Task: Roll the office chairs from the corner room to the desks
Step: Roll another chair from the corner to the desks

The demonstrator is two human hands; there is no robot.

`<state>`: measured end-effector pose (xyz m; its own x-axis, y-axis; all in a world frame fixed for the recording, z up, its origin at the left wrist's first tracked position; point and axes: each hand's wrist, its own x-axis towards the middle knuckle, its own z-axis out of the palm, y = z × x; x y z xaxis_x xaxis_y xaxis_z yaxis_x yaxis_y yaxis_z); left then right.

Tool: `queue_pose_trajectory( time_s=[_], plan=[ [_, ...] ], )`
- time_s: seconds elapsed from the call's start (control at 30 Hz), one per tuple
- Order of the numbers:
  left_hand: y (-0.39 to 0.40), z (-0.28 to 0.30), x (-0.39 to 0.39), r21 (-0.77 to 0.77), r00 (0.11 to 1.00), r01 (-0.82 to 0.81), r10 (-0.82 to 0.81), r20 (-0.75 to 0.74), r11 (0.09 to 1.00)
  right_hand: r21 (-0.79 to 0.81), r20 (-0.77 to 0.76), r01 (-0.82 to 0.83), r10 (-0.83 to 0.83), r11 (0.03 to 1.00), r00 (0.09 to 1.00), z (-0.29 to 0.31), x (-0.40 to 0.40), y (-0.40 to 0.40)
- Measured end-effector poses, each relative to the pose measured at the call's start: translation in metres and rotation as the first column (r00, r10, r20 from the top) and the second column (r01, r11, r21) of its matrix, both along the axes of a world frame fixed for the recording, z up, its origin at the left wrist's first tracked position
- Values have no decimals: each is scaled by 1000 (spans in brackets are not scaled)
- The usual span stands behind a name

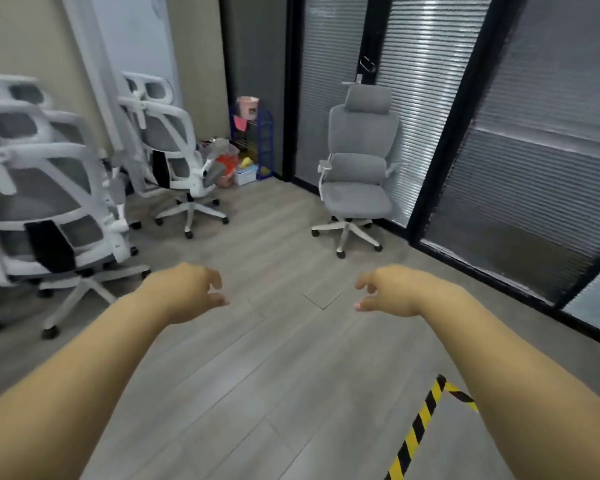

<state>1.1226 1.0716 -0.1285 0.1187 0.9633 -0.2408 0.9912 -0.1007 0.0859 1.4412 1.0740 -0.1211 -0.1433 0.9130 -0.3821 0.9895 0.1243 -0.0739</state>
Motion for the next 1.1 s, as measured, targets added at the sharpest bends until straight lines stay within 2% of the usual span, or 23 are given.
queue_pose_trajectory(
  time_s=[0.3,0.53,0.67,0.83,1.1],
  plan=[
    [121,12,-50,50,968,-250,248,45,967,32,24,-215,215,976,976,20,-57,194],
    [177,-1,-109,-9,910,-408,408,80,913,-16,21,-373,373,928,928,13,-131,300],
    [214,-5,-149,-25,890,-451,452,64,892,-14,38,-449,449,893,892,6,-184,356],
    [269,-5,-213,29,874,-484,482,58,875,-1,44,-494,493,870,869,5,-259,418],
    [349,2,-334,65,832,-553,546,101,831,36,25,-579,578,815,815,18,-393,509]
  ],
)
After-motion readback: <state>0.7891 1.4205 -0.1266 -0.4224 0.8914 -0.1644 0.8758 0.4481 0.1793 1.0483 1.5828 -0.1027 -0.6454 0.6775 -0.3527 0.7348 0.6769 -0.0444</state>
